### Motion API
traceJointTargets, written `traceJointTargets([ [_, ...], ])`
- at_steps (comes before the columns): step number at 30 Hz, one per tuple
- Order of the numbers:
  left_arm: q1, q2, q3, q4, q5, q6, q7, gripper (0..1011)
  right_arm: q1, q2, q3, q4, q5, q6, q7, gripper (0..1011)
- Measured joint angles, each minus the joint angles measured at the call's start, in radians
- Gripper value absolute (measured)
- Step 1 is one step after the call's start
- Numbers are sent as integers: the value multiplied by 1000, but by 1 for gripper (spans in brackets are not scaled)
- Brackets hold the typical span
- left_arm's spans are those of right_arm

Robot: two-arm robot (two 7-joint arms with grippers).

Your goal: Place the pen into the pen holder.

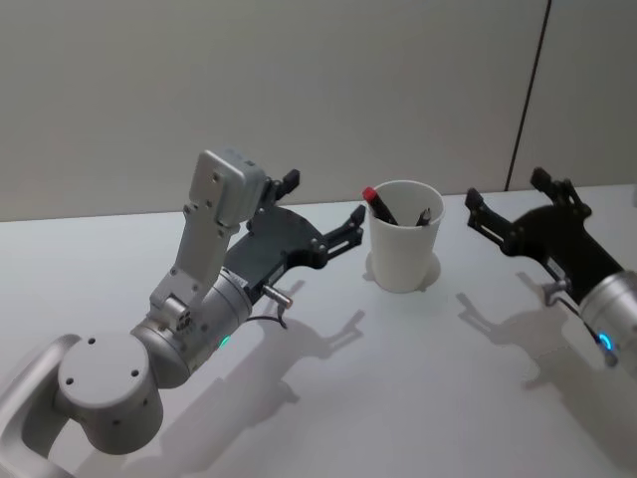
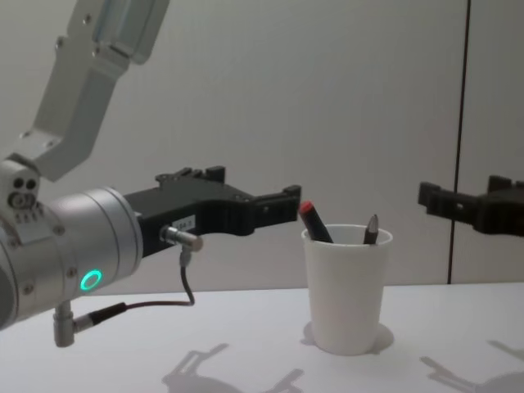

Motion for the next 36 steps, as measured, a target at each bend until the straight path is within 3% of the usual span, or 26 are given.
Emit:
traceJointTargets([
  [14, -11, -3, 23, 35, 92, -32, 150, 1001, -106, 27, 11, -100, -44, 16, -77, 1001],
  [36, -11, -2, 24, 37, 97, -34, 159, 1001, -115, 29, 12, -108, -48, 17, -83, 1001],
])
